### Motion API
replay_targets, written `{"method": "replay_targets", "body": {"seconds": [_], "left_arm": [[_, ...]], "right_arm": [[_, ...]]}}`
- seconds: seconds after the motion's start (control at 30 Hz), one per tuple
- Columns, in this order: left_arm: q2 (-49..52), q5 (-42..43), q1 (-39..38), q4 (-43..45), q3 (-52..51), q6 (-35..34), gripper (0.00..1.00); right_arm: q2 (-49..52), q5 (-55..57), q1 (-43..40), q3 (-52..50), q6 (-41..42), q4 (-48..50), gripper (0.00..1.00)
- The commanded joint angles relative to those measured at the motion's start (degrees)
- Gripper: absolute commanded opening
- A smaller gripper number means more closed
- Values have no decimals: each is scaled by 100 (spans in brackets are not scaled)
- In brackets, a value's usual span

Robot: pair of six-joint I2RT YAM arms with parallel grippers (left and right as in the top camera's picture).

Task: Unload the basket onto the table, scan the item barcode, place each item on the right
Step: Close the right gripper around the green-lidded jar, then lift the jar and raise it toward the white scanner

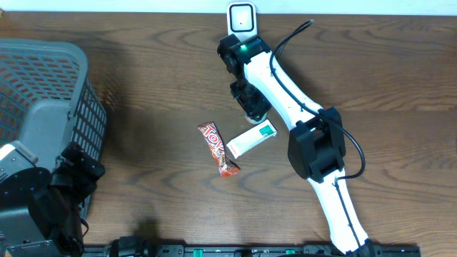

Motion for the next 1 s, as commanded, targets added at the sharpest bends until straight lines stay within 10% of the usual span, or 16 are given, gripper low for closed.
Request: {"method": "replay_targets", "body": {"seconds": [0.0, 0.6, 0.97], "left_arm": [[-4, -79, 28, -17, 13, 28, 98], [-4, -76, 28, -17, 13, 28, 98], [-4, -79, 28, -17, 13, 28, 98]], "right_arm": [[105, 212, -46, -35, -1268, -59, 47], [-166, 977, -127, -33, -7058, 557, 55], [-186, -527, -127, -26, -9414, 916, 66]]}}
